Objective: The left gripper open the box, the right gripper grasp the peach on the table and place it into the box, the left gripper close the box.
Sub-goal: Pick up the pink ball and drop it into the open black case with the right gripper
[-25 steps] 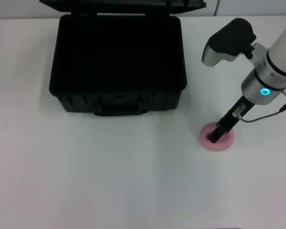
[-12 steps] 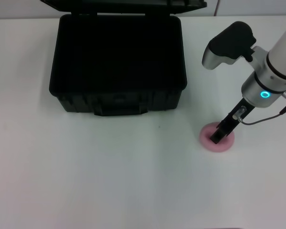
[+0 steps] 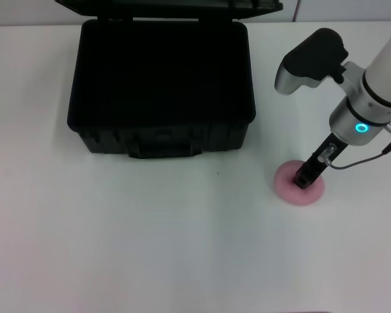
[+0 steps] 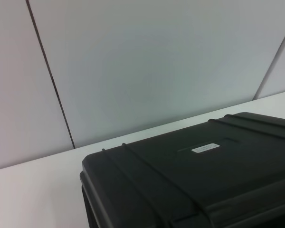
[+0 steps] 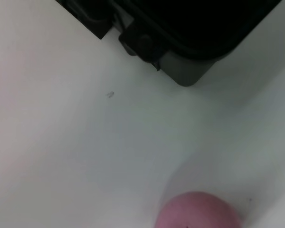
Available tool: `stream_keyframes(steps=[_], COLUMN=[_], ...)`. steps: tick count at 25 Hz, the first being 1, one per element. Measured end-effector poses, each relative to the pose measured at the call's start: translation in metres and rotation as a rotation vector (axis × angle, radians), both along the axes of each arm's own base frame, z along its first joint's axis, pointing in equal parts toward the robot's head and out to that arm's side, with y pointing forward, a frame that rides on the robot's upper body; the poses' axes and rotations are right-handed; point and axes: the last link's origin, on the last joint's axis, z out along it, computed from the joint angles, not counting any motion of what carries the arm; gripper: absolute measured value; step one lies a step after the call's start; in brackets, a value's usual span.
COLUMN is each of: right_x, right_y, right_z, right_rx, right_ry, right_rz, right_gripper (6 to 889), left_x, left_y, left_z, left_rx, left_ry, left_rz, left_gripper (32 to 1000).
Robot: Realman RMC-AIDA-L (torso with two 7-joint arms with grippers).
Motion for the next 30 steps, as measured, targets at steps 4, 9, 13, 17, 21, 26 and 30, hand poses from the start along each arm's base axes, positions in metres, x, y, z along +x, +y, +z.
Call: stream_keyframes(steps=[4, 9, 13, 17, 21, 26, 30], right_x=[-0.001, -0.009, -0.015, -0.021, -0.027, -0.037, -0.046], right_y=[0.000, 0.003, 0.004, 0.005, 0.005, 0.007, 0.006], right_z=[0.000, 0.005, 0.009, 0.015, 0.021, 0.028, 0.037], right_rx=[0.000, 0.002, -0.001, -0.002, 0.007, 0.016, 0.027], right_ry=[0.000, 0.009, 0.014, 0.026, 0.036, 0.048, 0.067], right_rz=[0.003, 0.019, 0.026, 0.034, 0.045, 0.070, 0.098], right_gripper=[204, 139, 111, 86, 61, 39, 34], left_x=[-0.002, -0.005, -0.006, -0.008, -0.010, -0.013, -0.014], left_y=[0.000, -0.001, -0.001, 0.000, 0.000, 0.000, 0.000], left_z=[0.000, 0.000, 0.000, -0.001, -0.001, 0.000, 0.000], left_rx=[-0.001, -0.002, -0.002, -0.004, -0.004, -0.002, 0.000], left_ry=[0.001, 0.002, 0.002, 0.005, 0.004, 0.005, 0.007], left_rz=[0.004, 0.012, 0.016, 0.016, 0.022, 0.029, 0.031], left_gripper=[374, 374, 374, 374, 374, 374, 374])
